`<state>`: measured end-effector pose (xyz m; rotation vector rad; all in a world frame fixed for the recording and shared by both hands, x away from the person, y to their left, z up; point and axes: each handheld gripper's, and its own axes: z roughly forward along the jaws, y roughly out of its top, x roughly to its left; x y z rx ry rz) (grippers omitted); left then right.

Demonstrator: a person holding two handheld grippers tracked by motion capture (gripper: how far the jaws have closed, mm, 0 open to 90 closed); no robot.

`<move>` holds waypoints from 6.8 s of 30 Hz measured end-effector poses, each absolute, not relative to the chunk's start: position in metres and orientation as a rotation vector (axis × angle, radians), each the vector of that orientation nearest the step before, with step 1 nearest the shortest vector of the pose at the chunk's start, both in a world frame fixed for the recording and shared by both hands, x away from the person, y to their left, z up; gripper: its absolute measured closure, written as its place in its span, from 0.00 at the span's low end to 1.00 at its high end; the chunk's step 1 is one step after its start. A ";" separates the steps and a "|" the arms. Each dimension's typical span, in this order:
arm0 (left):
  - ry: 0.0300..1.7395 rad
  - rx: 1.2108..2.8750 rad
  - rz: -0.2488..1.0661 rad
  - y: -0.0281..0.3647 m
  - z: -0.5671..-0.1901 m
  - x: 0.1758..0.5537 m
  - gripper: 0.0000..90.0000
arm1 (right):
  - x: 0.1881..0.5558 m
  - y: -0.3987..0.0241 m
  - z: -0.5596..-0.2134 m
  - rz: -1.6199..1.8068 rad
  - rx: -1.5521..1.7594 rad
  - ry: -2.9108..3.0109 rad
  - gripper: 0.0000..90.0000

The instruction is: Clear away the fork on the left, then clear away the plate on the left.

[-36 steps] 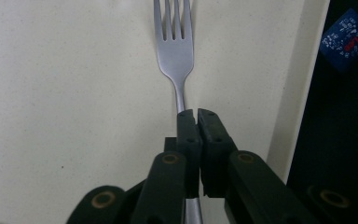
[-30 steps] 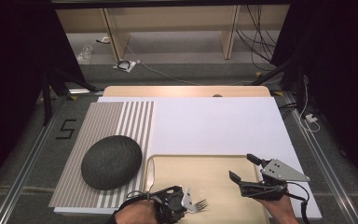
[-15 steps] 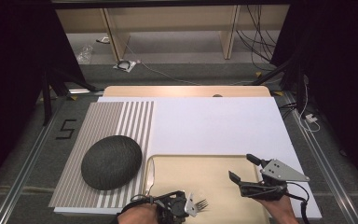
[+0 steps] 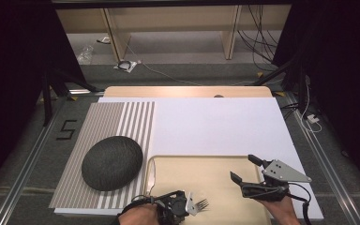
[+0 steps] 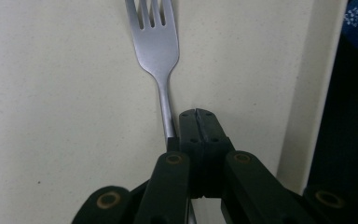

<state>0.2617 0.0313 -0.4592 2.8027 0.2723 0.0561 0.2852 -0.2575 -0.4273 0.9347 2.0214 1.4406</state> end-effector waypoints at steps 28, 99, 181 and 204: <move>0.411 2.761 0.116 0.053 -0.460 0.285 0.99 | 0.285 -0.257 -0.427 1.442 0.931 2.023 0.18; 0.622 2.551 0.228 0.101 -0.443 0.303 0.71 | 0.284 -0.257 -0.427 1.444 0.933 2.023 0.18; 1.434 1.717 0.372 0.215 -0.423 0.313 0.20 | 0.285 -0.261 -0.428 1.478 0.939 2.010 0.18; 1.600 1.509 0.381 0.242 -0.433 0.310 0.20 | 0.282 -0.260 -0.427 1.469 0.923 2.012 0.18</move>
